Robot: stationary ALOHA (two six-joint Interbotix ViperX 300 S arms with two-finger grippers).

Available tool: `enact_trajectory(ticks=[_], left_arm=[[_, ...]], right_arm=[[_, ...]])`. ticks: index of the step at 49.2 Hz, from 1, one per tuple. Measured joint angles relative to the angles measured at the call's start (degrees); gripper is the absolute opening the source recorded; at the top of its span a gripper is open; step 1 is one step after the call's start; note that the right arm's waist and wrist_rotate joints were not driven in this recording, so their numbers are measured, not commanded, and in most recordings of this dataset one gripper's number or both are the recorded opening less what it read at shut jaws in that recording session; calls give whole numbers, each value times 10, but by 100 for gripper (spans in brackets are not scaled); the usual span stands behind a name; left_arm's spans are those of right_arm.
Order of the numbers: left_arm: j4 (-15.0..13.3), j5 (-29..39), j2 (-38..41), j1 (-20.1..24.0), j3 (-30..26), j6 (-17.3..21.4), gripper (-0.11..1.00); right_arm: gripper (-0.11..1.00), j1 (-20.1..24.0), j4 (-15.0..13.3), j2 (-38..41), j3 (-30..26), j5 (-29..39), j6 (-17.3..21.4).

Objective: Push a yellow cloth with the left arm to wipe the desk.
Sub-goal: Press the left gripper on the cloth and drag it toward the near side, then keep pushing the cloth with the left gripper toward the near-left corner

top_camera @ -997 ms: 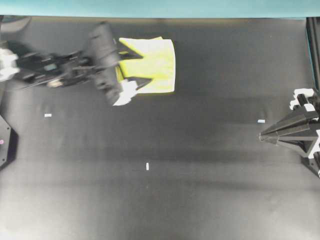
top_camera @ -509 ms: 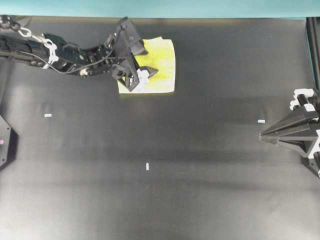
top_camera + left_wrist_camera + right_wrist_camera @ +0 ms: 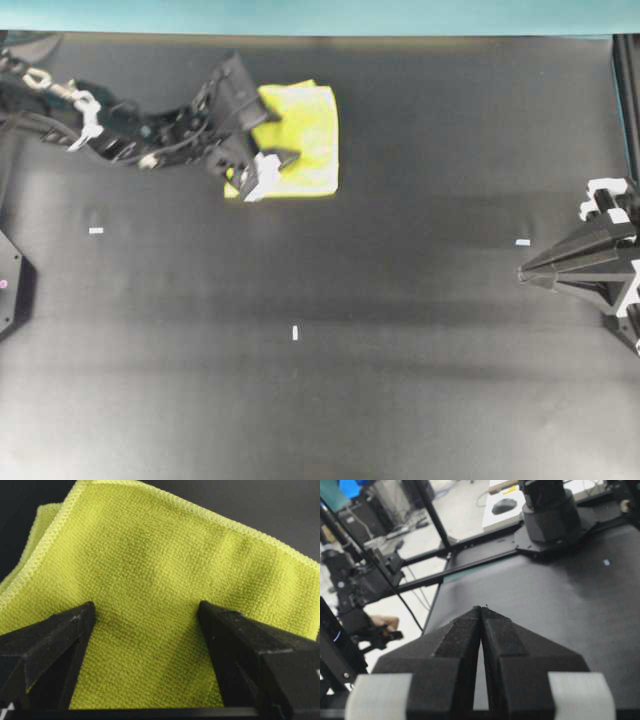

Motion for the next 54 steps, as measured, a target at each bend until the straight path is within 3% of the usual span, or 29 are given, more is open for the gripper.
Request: enact_trajectory(ticks=[28, 54], left_arm=[[0, -25, -95, -138, 142, -11, 82], [0, -18, -109, -316, 173, -12, 82]], right_arm=[[0, 0, 4, -1, 1, 1, 0], [0, 0, 6, 0, 1, 0, 0]])
